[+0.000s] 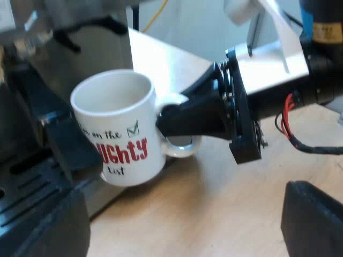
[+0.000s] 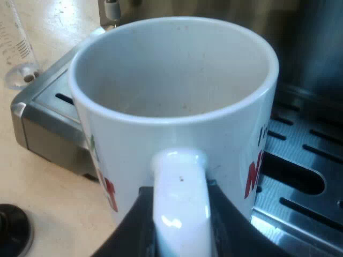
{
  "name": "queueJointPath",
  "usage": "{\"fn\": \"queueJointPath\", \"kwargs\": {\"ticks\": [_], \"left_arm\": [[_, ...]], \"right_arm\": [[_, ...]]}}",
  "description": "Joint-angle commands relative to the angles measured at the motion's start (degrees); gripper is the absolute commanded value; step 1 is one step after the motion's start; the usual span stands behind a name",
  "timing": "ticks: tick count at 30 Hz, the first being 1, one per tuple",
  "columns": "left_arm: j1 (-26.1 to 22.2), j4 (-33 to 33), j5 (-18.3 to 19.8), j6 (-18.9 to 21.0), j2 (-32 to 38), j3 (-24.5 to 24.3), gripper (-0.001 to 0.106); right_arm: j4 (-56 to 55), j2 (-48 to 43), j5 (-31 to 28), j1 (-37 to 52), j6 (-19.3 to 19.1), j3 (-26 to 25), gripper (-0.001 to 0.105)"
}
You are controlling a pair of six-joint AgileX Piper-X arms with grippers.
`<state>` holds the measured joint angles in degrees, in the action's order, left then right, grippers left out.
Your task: Remove mug from coffee machine
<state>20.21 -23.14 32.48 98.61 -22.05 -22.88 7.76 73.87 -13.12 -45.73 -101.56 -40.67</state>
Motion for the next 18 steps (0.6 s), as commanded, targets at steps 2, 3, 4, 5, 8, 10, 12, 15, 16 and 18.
{"fn": "queueJointPath", "kwargs": {"ticks": [2, 3, 4, 5, 8, 10, 12, 15, 16, 18], "left_arm": [[0.29, 0.24, 0.63, 0.42, 0.01, -1.15, 0.087], [0.29, 0.26, 0.85, 0.56, 0.01, -1.13, 0.087], [0.29, 0.26, 1.05, 0.6, 0.01, -1.13, 0.087], [0.29, 0.26, 1.85, 0.6, 0.01, -1.13, 0.087], [0.29, 0.26, 2.94, 0.6, 0.01, -1.13, 0.087], [0.29, 0.26, 3.12, 0.79, 0.01, -1.13, 0.087], [0.29, 0.26, 3.54, 2.43, 0.01, -1.13, 0.087], [0.29, 0.26, 3.73, 2.74, 0.01, -1.13, 0.087], [0.29, 0.26, 3.84, 2.74, 0.01, -1.13, 0.087], [0.29, 0.26, 5.01, 2.84, 0.01, -1.13, 0.087]], "right_arm": [[1.79, -2.61, -0.38, -0.05, -0.1, -0.68, 0.0], [1.14, -3.15, -0.38, -0.05, 0.1, -0.68, 0.0], [0.59, -3.53, -0.38, -0.05, 0.11, -0.68, 0.0], [-0.43, -4.28, -0.78, -0.19, 0.1, -0.68, 0.0], [-1.58, -6.06, -1.75, -0.43, 0.1, -0.16, 0.0], [-1.74, -7.38, -2.24, -0.56, 0.1, 0.54, 0.0], [-2.85, -9.89, -2.85, -0.58, 0.29, 1.81, 0.0], [-2.9, -12.12, -3.78, -0.58, 0.28, 3.27, 0.0], [-2.9, -14.12, -3.9, -0.58, 0.28, 4.45, 0.0], [-3.43, -16.87, -4.5, -0.58, 0.87, 5.93, 0.0]]}}
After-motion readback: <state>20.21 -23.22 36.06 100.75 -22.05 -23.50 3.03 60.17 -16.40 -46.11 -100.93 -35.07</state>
